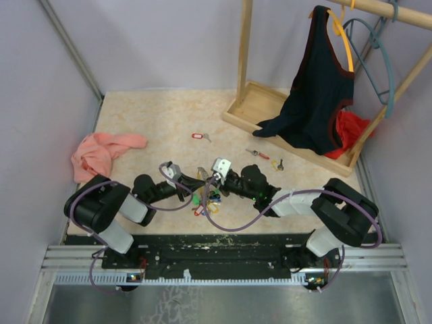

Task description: Put the keys on the keyring

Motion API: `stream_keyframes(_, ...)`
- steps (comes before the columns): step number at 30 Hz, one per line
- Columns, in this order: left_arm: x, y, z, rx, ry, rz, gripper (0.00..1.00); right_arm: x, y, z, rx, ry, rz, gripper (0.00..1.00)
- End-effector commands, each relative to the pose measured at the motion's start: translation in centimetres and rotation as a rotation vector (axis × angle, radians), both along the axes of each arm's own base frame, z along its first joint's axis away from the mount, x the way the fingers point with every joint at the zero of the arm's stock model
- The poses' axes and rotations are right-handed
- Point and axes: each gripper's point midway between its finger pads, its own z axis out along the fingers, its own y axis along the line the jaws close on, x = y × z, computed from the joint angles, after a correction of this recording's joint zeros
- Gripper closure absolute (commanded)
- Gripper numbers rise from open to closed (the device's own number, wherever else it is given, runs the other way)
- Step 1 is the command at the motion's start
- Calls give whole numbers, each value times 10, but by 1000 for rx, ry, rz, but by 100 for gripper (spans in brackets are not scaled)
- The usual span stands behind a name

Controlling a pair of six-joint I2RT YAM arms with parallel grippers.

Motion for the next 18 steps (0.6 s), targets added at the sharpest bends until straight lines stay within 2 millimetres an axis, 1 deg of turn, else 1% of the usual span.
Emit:
stream_keyframes(1, 2, -4, 54, -117, -241, -26, 89, -2, 11, 39, 86, -72, 40, 100)
stream_keyframes(3, 2, -4, 54, -117, -240, -29, 85, -2, 11, 40, 86, -70, 43, 100)
stream_keyframes(7, 2, -5, 54, -117, -240, -35, 85, -2, 12, 40, 85, -70, 48, 100)
stream_keyframes(9, 2, -5, 54, -116, -239, -35, 88, -2, 12, 40, 84, -68, 49, 100)
stream_keyframes(12, 2, -5, 53, -115, -236, -40, 99, -3, 13, 40, 82, -66, 52, 100)
stream_keyframes(13, 1, -5, 52, -114, -234, -41, 100, -3, 12, 40, 81, -66, 51, 100)
stream_keyframes(16, 0, -4, 49, -105, -237, -38, 100, -2, 9, 43, 81, -58, 32, 100)
stream_keyframes(18, 0, -3, 48, -101, -242, -29, 100, -4, 6, 45, 75, -39, 20, 91)
